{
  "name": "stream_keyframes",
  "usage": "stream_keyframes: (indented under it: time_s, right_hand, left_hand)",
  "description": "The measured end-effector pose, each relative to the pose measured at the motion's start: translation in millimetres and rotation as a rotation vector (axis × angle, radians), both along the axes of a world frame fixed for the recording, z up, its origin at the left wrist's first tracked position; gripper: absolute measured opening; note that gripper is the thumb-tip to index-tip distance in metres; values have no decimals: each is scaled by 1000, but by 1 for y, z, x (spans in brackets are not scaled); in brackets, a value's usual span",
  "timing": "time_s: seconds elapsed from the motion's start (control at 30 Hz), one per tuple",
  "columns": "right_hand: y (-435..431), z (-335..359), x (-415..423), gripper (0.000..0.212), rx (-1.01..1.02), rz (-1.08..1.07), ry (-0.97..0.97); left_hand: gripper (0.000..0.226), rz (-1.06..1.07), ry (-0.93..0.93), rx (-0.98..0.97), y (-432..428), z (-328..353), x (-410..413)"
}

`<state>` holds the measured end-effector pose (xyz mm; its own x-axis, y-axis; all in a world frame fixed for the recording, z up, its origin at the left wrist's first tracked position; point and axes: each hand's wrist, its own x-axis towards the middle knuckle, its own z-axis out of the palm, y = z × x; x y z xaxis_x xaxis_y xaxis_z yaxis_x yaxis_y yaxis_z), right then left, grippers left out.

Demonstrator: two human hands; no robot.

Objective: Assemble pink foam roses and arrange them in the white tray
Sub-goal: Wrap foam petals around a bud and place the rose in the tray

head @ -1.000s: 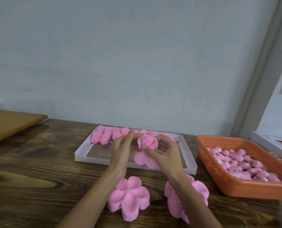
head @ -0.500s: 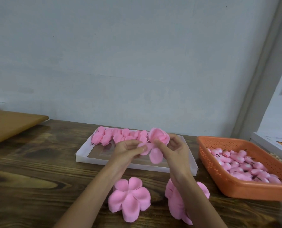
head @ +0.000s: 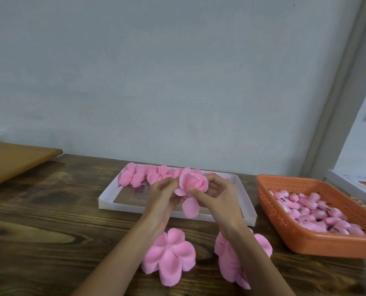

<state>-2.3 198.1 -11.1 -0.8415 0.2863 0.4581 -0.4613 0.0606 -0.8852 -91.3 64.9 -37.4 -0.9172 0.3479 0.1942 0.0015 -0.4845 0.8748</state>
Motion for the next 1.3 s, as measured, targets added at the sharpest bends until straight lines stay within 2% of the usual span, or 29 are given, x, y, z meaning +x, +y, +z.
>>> stream_keyframes:
  time_s: [0.13,0.3,0.4,0.63,0.87,0.97,1.17,1.3]
  right_hand:
    - [-6,-1,-1,20,2,-38,5]
    - [-23,-10,-5,20,98,-76,17]
    - [-35,-17,-5,25,196,-89,-26]
    - [-40,-18,-3,30,282,-189,-48]
    - [-47,-22,-3,39,383,-360,7]
    - [-49,-26,-4,41,448,-420,0]
    - [-54,-28,-4,39,463,-407,-27]
    - [-48,-22,-4,49,345,-256,-197]
  left_hand:
    - [37,21,-65,80,4,2,0]
    - [34,143,-151,51,9,-2,0]
    - [41,61,-284,138,6,2,5]
    - [70,-60,-270,170,5,5,10]
    - [75,-22,-236,217,8,0,7]
    - [76,-44,-282,257,10,-1,9]
    - [73,-5,-372,299,9,2,5]
    - [66,60,-439,444,2,4,-1]
